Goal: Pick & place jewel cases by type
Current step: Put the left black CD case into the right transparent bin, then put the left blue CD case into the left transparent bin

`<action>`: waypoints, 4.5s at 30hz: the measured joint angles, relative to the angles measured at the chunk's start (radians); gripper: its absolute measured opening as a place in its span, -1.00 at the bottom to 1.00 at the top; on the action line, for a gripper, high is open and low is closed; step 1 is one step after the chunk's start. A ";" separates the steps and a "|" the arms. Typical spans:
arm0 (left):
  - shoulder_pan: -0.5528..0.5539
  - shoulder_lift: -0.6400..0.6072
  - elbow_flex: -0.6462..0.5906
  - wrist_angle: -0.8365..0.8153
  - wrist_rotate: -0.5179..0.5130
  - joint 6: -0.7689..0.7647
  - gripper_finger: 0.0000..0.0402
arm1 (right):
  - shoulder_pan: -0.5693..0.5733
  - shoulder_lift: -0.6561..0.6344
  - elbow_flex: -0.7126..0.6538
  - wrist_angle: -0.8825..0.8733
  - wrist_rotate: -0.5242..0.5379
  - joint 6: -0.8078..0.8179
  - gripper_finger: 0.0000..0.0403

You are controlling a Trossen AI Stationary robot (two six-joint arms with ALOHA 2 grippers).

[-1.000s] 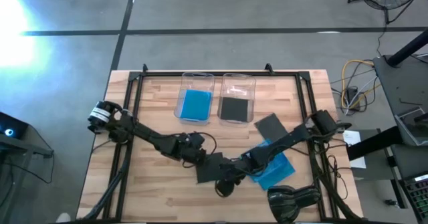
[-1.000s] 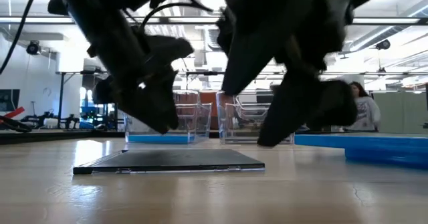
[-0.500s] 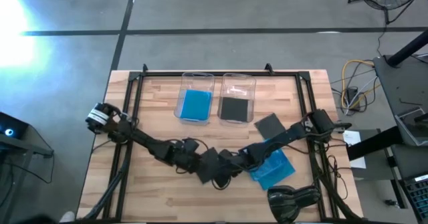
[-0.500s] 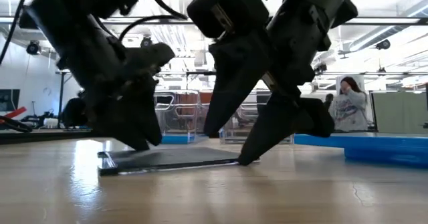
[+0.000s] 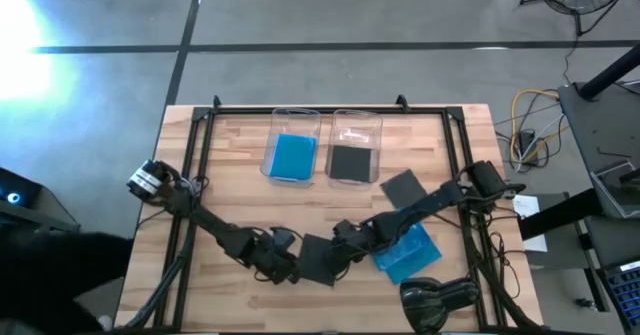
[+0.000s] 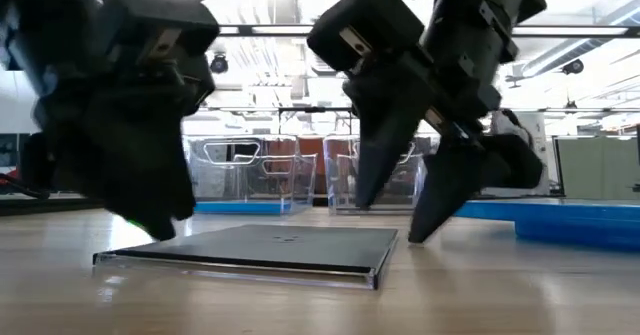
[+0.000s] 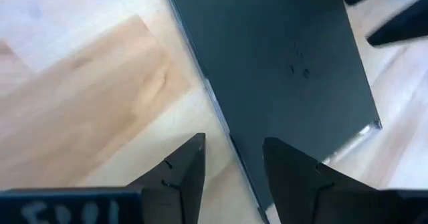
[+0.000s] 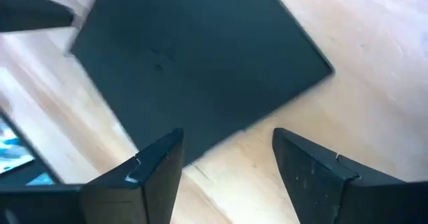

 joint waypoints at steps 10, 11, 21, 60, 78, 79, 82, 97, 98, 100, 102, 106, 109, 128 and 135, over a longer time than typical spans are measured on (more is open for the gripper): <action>-0.024 0.043 0.004 0.092 0.014 0.005 -0.36 | 0.016 0.035 -0.018 0.030 0.028 0.081 0.11; -0.025 0.049 0.004 0.104 0.015 0.005 -0.36 | 0.017 0.041 -0.018 0.036 0.028 0.082 0.11; -0.032 0.067 -0.001 0.104 0.055 0.058 -0.36 | -0.003 0.015 0.004 0.081 0.016 -0.018 0.11; -0.194 -0.037 -0.057 -0.036 -0.180 -0.129 -0.36 | -0.028 -0.090 0.017 0.079 0.071 -0.179 -0.94; -0.269 -0.123 -0.053 -0.190 -0.520 -0.473 -0.36 | -0.753 -0.620 -0.219 -0.197 -0.163 -0.311 -0.96; -0.258 -0.124 -0.053 -0.190 -0.520 -0.457 -0.36 | -0.767 -0.598 -0.241 -0.185 -0.194 -0.305 -0.95; -0.220 -0.129 -0.053 -0.198 -0.520 -0.409 -0.36 | -0.777 -0.534 -0.287 -0.081 -0.239 -0.274 -0.89; -0.088 -0.147 -0.053 -0.180 -0.413 -0.191 -0.36 | -0.799 -0.475 -0.059 -0.595 -0.089 -0.583 -0.08; -0.083 -0.147 -0.053 -0.175 -0.410 -0.177 -0.36 | -0.786 -0.483 -0.025 -0.660 -0.040 -0.634 -0.03; -0.070 -0.148 -0.053 -0.142 -0.393 -0.138 -0.36 | -0.740 -0.512 0.043 -0.781 0.075 -0.737 0.03; -0.053 -0.148 -0.053 -0.077 -0.351 -0.059 -0.36 | -0.689 -0.531 0.089 -0.882 0.094 -0.812 0.06; 0.006 -0.123 -0.053 0.193 -0.200 0.234 -0.36 | -0.551 -0.511 0.069 -0.975 -0.018 -0.789 0.06; 0.077 -0.068 -0.053 0.383 -0.085 0.409 -0.36 | -0.431 -0.487 0.001 -0.954 -0.085 -0.740 0.07; 0.395 0.388 0.360 0.513 0.142 0.428 -0.36 | -0.058 -0.466 -0.282 -0.771 -0.241 -0.553 0.07; 0.406 0.500 0.586 0.237 0.176 0.480 -0.36 | 0.001 -0.465 -0.321 -0.632 -0.240 -0.514 0.07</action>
